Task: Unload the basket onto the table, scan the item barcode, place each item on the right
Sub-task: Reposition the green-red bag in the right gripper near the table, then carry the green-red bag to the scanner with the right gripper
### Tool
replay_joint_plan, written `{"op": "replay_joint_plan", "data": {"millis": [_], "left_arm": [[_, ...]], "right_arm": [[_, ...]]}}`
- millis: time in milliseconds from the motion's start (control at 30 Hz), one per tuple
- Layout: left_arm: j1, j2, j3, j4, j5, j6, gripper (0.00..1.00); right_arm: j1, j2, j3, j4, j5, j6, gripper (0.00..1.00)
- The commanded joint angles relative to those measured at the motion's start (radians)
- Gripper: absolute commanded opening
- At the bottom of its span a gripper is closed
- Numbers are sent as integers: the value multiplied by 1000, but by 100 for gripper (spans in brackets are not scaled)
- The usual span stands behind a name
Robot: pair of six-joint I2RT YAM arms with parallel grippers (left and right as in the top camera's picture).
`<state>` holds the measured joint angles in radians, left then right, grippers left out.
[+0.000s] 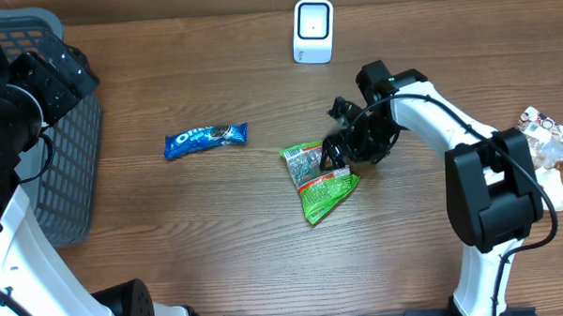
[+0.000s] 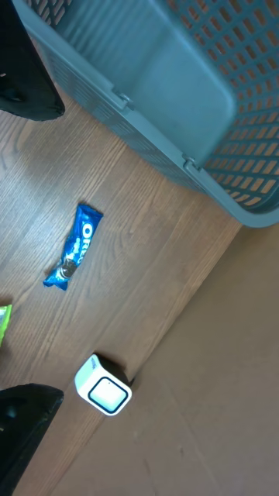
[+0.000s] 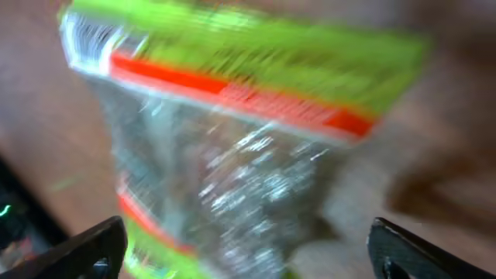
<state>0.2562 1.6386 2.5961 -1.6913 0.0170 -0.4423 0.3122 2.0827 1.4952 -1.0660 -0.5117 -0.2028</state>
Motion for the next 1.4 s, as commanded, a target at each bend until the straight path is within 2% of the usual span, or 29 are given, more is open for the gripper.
{"op": "replay_joint_plan", "data": {"millis": [0,167,333,400,500,633,667,767,833,1100,1367], "left_arm": [[5,-2,-2,2,-10,12,100],[5,-2,-2,2,-10,12,100],[5,-2,-2,2,-10,12,100],[5,-2,-2,2,-10,12,100],[5,-2,-2,2,-10,12,100],[5,-2,-2,2,-10,12,100],[5,-2,-2,2,-10,12,100],[5,-2,-2,2,-10,12,100],[5,-2,-2,2,-10,12,100],[5,-2,-2,2,-10,12,100],[5,-2,-2,2,-10,12,100]], "right_arm": [[0,5,3,45,63,17,100],[43,11,1,80,63,18,100],[93,23,-53,126,63,77,100],[111,24,-132,185,63,128,95],[112,24,-194,206,66,155,80],[94,24,-219,199,66,179,53],[86,24,-219,201,61,185,40],[63,23,-211,213,13,185,14],[50,23,-197,213,-14,184,4],[3,-37,-17,110,-78,149,4],[5,-183,204,79,28,124,4]]}}
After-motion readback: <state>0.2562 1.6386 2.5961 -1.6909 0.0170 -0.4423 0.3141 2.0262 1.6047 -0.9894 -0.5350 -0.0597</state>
